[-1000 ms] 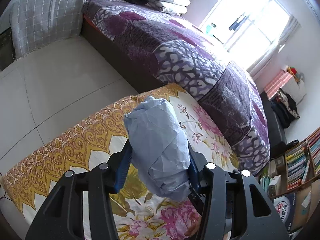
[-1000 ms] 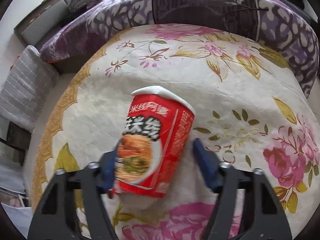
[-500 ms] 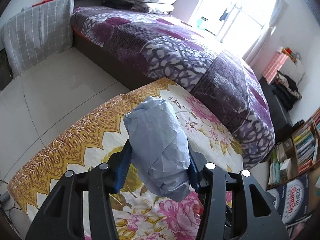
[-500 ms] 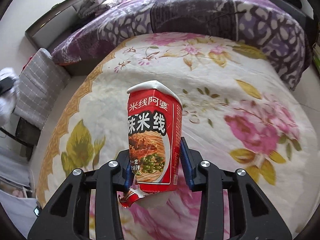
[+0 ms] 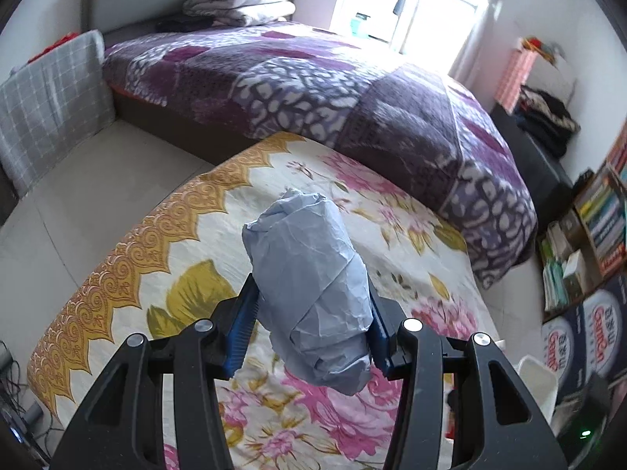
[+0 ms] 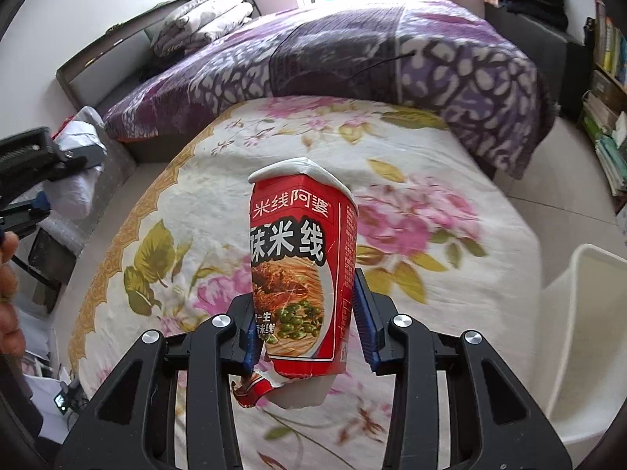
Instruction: Collect trash
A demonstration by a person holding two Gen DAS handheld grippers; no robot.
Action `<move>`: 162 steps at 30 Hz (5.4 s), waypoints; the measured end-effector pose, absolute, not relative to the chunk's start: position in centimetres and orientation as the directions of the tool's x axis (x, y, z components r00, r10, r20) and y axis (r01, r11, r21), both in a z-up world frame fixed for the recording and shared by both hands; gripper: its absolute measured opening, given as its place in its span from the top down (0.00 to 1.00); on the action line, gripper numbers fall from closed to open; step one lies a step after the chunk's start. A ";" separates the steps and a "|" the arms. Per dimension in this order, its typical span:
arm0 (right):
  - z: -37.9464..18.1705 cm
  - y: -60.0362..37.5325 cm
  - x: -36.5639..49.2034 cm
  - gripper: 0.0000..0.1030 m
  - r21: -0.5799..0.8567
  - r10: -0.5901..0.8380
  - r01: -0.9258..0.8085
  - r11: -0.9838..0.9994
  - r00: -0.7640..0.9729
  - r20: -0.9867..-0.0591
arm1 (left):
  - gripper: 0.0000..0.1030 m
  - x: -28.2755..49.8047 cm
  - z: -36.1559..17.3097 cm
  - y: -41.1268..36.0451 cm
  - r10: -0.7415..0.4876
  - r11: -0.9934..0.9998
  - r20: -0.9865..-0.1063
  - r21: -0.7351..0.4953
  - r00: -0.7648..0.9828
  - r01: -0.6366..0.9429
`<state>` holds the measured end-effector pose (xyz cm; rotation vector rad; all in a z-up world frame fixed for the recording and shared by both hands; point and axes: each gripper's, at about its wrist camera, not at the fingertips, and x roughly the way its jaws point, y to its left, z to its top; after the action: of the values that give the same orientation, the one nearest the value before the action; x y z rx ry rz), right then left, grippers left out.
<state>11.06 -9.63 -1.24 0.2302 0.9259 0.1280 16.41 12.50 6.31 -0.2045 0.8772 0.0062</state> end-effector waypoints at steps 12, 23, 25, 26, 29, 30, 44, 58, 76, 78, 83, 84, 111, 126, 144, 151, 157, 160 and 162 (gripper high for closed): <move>-1.1 -16.9 6.4 0.63 0.229 0.126 0.091 0.969 0.614 -0.779 | 0.52 14.8 4.2 4.9 -0.088 0.996 -0.787 -0.069 0.611 0.055; -1.0 -22.6 3.0 0.63 0.196 0.012 0.202 0.960 0.665 -0.746 | 0.52 13.1 2.8 -1.2 -0.097 0.986 -0.791 0.007 0.604 0.168; -0.7 -23.5 2.6 0.62 0.187 -0.012 0.221 0.957 0.676 -0.737 | 0.52 12.8 2.6 -2.0 -0.100 0.983 -0.791 0.016 0.603 0.184; -0.6 -23.9 2.3 0.62 0.182 -0.025 0.230 0.956 0.681 -0.732 | 0.52 12.7 2.6 -2.5 -0.102 0.981 -0.791 0.020 0.603 0.192; -0.1 -25.3 1.6 0.62 0.182 -0.053 0.262 0.948 0.691 -0.721 | 0.52 12.2 2.5 -4.0 -0.114 0.976 -0.789 0.025 0.604 0.217; 0.0 -25.9 1.4 0.62 0.185 -0.062 0.276 0.943 0.693 -0.718 | 0.52 12.1 2.5 -4.6 -0.120 0.974 -0.788 0.026 0.604 0.226; -0.1 -33.0 -1.3 0.60 0.232 -0.145 0.447 0.864 0.662 -0.735 | 0.52 9.2 2.4 -12.6 -0.199 0.924 -0.774 0.056 0.601 0.378; -0.5 -40.2 -6.3 0.17 0.242 -0.266 0.640 0.729 0.591 -0.761 | 0.52 5.9 1.5 -20.8 -0.325 0.850 -0.794 -0.008 0.513 0.527; 2.5 -43.4 -13.2 0.09 0.191 -0.468 0.744 0.640 0.575 -0.671 | 0.24 1.5 1.6 -26.4 -0.463 0.770 -0.750 -0.078 0.472 0.633; 3.2 -42.5 -13.6 0.08 0.175 -0.497 0.746 0.643 0.580 -0.646 | 0.19 0.5 2.4 -25.4 -0.429 0.800 -0.717 -0.020 0.549 0.599; 3.7 -38.8 -14.6 0.07 0.128 -0.558 0.730 0.671 0.611 -0.561 | 0.08 -2.1 4.3 -22.2 -0.369 0.856 -0.630 0.058 0.684 0.514; 3.6 -38.4 -14.6 0.07 0.132 -0.551 0.726 0.675 0.614 -0.565 | 0.08 -2.4 4.5 -21.6 -0.355 0.865 -0.619 0.067 0.701 0.497; 1.2 -28.4 -13.8 0.07 -0.011 -0.521 0.609 0.793 0.668 -0.532 | 0.07 -4.9 3.5 -12.4 -0.188 0.949 -0.619 0.086 0.762 0.303; 0.7 -29.0 -13.4 0.07 0.009 -0.502 0.610 0.792 0.660 -0.558 | 0.07 -4.6 3.0 -12.6 -0.176 0.951 -0.631 0.090 0.756 0.296; 0.5 -29.1 -13.5 0.07 0.018 -0.497 0.612 0.790 0.657 -0.566 | 0.07 -4.7 2.8 -12.8 -0.175 0.950 -0.630 0.094 0.756 0.298; 0.3 -29.1 -13.5 0.07 0.019 -0.496 0.614 0.789 0.656 -0.570 | 0.07 -4.7 2.7 -12.8 -0.175 0.950 -0.630 0.094 0.757 0.298; 0.2 -29.1 -13.5 0.07 0.020 -0.496 0.615 0.788 0.654 -0.571 | 0.07 -4.7 2.7 -12.8 -0.174 0.950 -0.630 0.095 0.756 0.298; 0.3 -29.2 -13.5 0.07 0.020 -0.495 0.614 0.789 0.654 -0.572 | 0.07 -4.7 2.7 -12.8 -0.174 0.950 -0.632 0.095 0.756 0.297; 0.3 -29.2 -13.5 0.07 0.021 -0.494 0.614 0.789 0.655 -0.572 | 0.07 -4.7 2.5 -12.8 -0.174 0.950 -0.633 0.094 0.754 0.297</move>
<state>-13.51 -29.23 0.29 0.2210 0.5797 -0.6341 -4.69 -12.75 2.53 0.1935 0.6693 -0.2587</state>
